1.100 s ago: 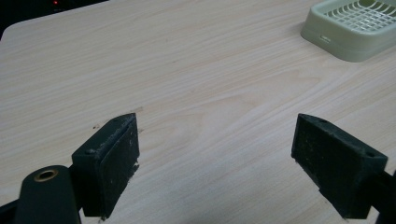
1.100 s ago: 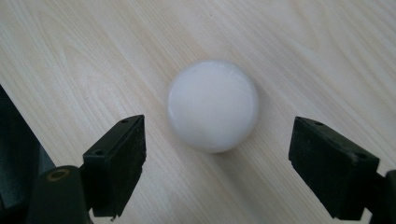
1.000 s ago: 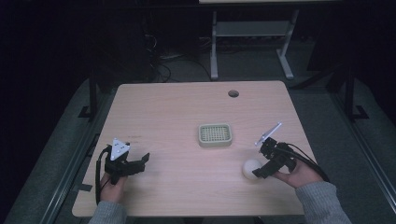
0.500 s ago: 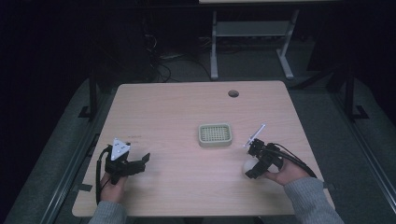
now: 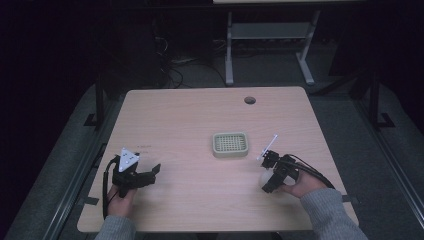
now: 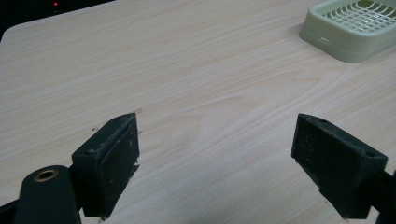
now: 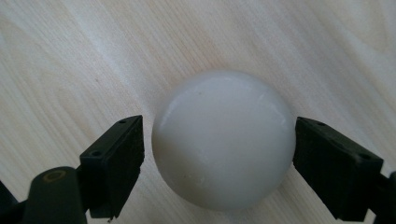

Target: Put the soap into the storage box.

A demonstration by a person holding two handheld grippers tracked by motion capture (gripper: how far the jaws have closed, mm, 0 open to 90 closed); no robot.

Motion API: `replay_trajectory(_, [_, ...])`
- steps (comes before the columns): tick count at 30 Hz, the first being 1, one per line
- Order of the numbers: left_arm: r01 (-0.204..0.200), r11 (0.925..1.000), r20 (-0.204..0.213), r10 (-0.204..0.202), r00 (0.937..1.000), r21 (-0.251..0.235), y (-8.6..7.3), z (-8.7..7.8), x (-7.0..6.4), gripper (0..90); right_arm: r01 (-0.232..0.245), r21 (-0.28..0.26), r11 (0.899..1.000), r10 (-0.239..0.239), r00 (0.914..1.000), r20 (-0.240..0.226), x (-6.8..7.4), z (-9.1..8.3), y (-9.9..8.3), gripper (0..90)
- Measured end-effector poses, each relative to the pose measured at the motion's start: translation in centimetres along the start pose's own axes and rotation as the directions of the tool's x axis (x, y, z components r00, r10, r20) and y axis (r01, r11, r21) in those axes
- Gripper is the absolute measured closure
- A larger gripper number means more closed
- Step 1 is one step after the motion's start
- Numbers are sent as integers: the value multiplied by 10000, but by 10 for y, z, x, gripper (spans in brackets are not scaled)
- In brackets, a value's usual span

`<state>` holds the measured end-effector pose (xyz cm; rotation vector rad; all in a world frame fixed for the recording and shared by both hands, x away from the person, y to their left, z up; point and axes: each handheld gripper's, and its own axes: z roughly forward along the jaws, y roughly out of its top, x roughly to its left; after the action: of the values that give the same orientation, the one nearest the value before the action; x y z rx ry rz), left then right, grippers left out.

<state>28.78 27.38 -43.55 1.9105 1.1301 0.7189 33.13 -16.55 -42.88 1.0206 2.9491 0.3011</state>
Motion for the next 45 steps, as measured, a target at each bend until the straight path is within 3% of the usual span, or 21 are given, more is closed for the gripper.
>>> replay_trajectory(28, [-32,10000,-16,32,10000,2,0,1,0,148,93,464,9989,-87,9999,-140,-2,7,1,232])
replay_trajectory(45, [-84,10000,19,83,10000,21,0,1,-1,149,166,1,9999,-166,9994,-305,-2,-9,9,233])
